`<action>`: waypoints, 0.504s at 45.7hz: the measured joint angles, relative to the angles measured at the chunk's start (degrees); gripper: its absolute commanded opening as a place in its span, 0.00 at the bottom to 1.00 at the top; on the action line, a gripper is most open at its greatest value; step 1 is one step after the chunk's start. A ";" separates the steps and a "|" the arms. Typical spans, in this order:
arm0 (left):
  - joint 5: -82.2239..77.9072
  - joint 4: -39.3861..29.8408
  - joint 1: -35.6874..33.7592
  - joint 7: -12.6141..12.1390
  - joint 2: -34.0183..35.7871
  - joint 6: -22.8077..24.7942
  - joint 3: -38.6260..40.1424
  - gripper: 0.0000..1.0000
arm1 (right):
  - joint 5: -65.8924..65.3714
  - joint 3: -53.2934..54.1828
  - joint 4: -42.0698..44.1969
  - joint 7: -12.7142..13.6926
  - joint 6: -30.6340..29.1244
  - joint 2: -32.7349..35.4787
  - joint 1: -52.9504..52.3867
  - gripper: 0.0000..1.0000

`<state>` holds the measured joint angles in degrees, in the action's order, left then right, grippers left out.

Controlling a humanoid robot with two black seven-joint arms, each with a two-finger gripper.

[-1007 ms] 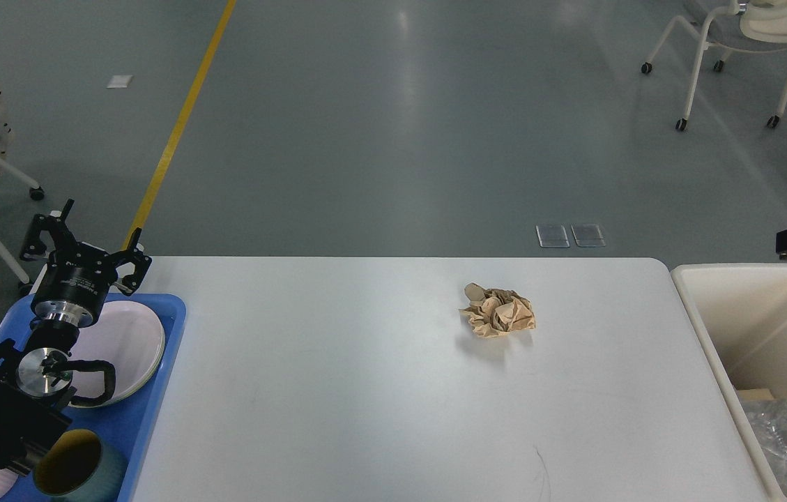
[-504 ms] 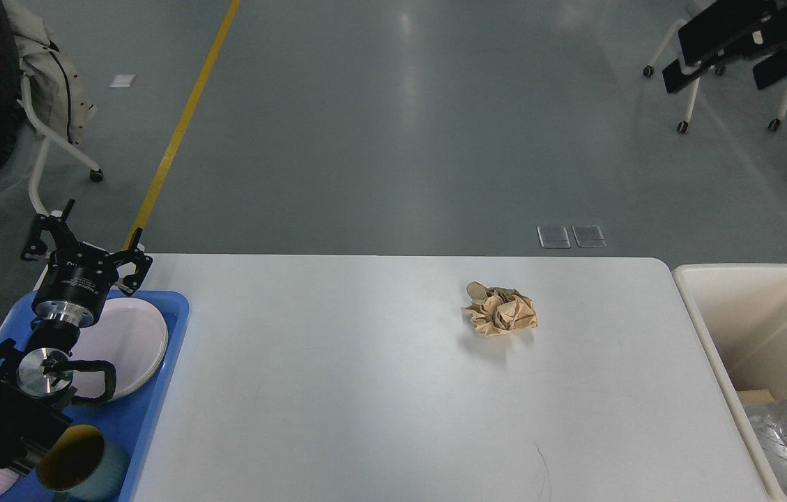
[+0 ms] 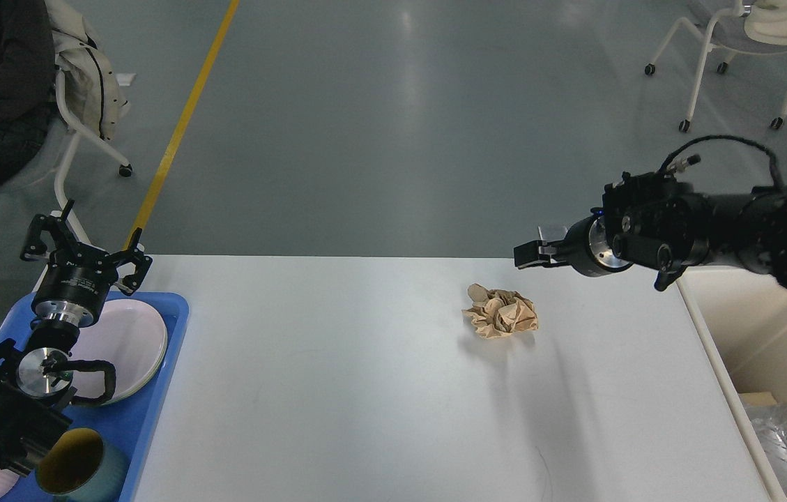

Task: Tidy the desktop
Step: 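Move the right gripper to the crumpled brown paper and grasp it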

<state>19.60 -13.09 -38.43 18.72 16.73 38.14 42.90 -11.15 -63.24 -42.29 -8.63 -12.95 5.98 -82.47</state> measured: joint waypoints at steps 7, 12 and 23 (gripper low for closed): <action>0.00 0.00 -0.07 0.00 0.04 0.00 -0.02 1.00 | -0.09 7.94 3.69 2.78 3.33 -0.74 7.59 1.00; 0.00 0.00 -0.07 0.00 0.04 0.00 -0.02 1.00 | -0.32 9.99 5.18 4.57 6.18 -0.94 10.56 1.00; 0.00 0.00 -0.07 0.00 0.04 0.00 -0.03 1.00 | -0.43 18.89 10.74 4.98 9.25 -2.66 16.39 1.00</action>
<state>19.60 -13.09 -38.50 18.72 16.77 38.14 42.87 -11.58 -44.35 -31.55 -3.65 -3.70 3.32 -66.09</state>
